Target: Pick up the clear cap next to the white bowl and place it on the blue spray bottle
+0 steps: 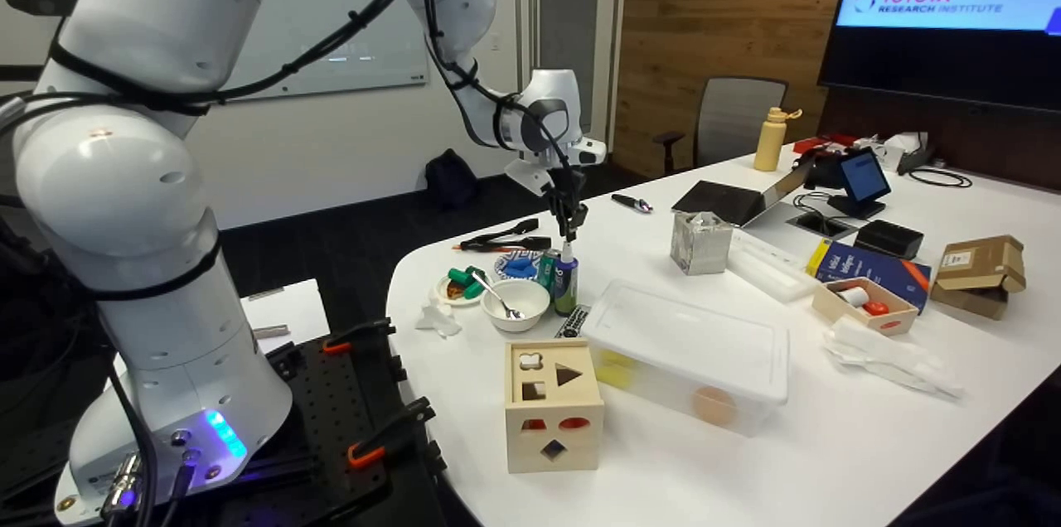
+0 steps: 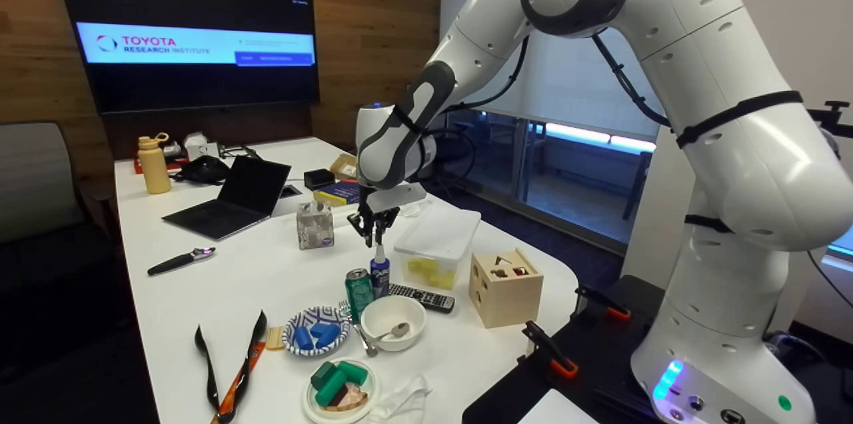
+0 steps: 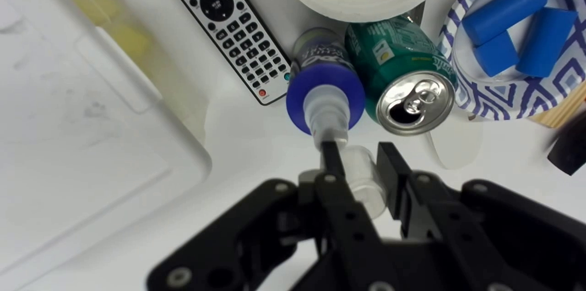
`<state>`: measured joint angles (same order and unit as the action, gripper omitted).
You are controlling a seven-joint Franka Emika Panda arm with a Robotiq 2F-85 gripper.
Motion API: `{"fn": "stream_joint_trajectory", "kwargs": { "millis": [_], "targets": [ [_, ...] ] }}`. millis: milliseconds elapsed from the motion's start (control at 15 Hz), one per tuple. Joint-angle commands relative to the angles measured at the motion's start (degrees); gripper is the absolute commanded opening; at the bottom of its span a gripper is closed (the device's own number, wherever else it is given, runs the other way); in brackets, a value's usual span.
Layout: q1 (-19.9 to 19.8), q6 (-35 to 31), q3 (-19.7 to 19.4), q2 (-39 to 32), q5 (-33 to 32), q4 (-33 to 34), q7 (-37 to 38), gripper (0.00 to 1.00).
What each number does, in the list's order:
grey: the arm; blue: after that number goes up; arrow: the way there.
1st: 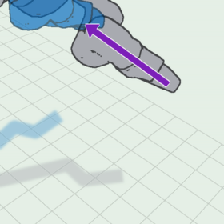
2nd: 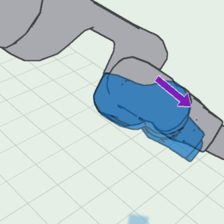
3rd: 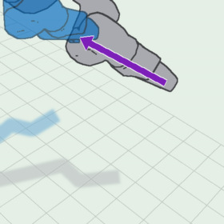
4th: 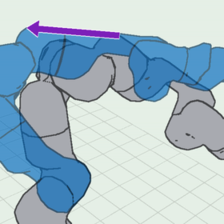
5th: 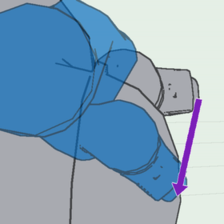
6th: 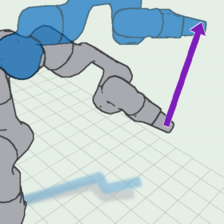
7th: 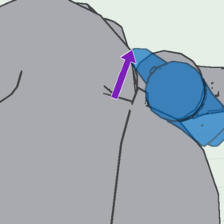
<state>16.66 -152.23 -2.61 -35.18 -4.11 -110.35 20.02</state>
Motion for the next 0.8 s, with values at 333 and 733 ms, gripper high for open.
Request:
{"fn": "stream_joint_trajectory", "kwargs": {
  "millis": [333, 733],
  "targets": [
    [2.4, 2.7, -1.4, 2.1, -1.6, -0.7, 2.9, 0.06],
    [5.0, 4.7, -2.9, 4.4, -4.0, -1.9, 7.0, 0.06]
  ]
}}
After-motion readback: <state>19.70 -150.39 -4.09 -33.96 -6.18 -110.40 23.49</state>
